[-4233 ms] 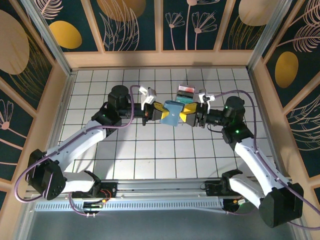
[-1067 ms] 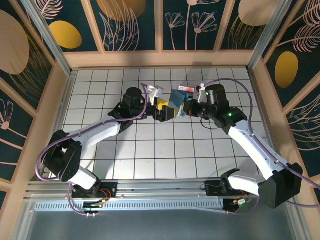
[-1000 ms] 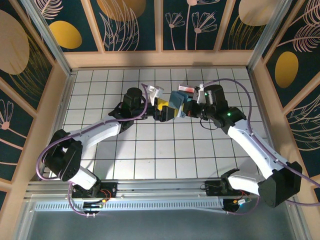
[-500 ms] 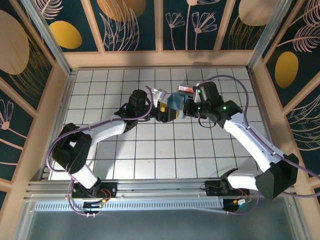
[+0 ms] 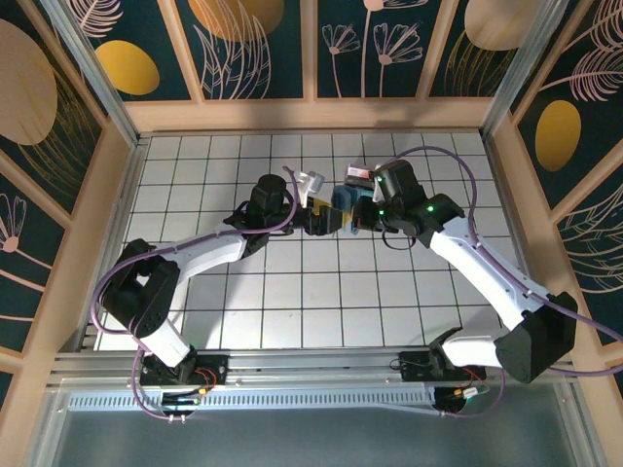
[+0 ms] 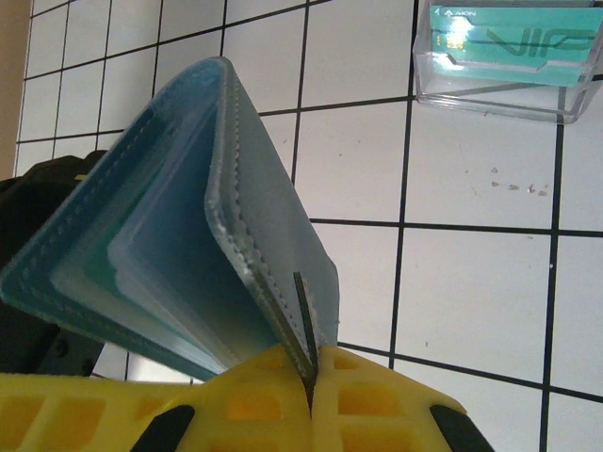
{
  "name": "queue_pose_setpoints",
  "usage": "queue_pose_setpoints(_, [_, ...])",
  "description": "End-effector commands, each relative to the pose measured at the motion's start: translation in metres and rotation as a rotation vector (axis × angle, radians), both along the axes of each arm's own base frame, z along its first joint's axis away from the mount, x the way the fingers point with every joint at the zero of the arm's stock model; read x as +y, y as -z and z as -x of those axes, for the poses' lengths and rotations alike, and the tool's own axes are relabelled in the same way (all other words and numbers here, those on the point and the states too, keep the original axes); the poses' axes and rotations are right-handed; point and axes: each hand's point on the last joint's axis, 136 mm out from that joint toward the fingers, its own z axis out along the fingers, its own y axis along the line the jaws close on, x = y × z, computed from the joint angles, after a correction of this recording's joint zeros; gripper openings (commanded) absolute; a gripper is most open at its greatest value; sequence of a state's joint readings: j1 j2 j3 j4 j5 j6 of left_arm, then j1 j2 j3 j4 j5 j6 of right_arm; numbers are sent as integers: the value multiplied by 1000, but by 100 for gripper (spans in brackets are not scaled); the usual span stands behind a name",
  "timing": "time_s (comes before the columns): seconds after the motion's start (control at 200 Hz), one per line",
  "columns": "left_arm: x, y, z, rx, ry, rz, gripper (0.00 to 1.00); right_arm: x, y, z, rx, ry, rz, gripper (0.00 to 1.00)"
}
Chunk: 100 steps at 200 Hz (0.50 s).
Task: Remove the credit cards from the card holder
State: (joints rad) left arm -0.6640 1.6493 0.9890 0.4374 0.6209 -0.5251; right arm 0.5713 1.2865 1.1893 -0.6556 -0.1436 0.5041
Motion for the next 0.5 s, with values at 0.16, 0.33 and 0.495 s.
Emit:
queue_pose_setpoints(0.16, [2, -11, 1, -49, -9, -7, 63, 3, -25, -1, -88, -9, -57, 0])
queue_pose_setpoints(0.33, [0, -10, 2, -34, 0, 1, 73, 8, -31, 3, -97, -39, -99, 0])
queue_pose_setpoints(0.495, [-1, -11, 5, -25, 15, 14, 76, 7, -31, 4, -99, -39, -95, 0])
